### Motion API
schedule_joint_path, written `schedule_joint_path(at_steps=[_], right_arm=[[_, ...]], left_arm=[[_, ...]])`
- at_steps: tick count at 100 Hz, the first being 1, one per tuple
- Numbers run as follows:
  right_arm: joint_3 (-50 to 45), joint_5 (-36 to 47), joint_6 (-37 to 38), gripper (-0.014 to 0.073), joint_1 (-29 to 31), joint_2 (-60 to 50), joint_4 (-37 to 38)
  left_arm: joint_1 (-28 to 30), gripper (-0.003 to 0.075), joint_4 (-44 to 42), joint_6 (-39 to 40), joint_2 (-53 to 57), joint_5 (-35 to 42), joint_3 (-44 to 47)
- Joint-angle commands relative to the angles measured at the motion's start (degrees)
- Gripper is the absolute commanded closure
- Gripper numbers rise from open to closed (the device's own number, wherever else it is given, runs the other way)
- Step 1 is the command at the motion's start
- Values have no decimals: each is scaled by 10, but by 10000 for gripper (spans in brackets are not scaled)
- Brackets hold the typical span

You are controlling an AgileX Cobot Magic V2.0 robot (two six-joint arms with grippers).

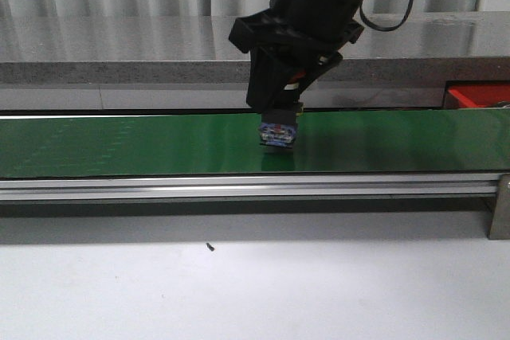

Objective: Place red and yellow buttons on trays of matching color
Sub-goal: 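Carry the red button into the red tray and open the right gripper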

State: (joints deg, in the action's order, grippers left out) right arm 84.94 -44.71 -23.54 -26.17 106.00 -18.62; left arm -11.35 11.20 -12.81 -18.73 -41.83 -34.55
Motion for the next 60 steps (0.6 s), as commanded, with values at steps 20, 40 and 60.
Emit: schedule_joint_path(at_steps=[20, 40, 60], right_arm=[[19, 16, -2, 373, 52, -72, -10], [19, 4, -1, 373, 127, -97, -9], [19, -12, -1, 373, 219, -109, -9]], left_arm=[[-4, 739, 5, 4, -4, 42, -13], [-4, 739, 5, 4, -4, 42, -13], [-4, 739, 5, 4, -4, 42, -13]])
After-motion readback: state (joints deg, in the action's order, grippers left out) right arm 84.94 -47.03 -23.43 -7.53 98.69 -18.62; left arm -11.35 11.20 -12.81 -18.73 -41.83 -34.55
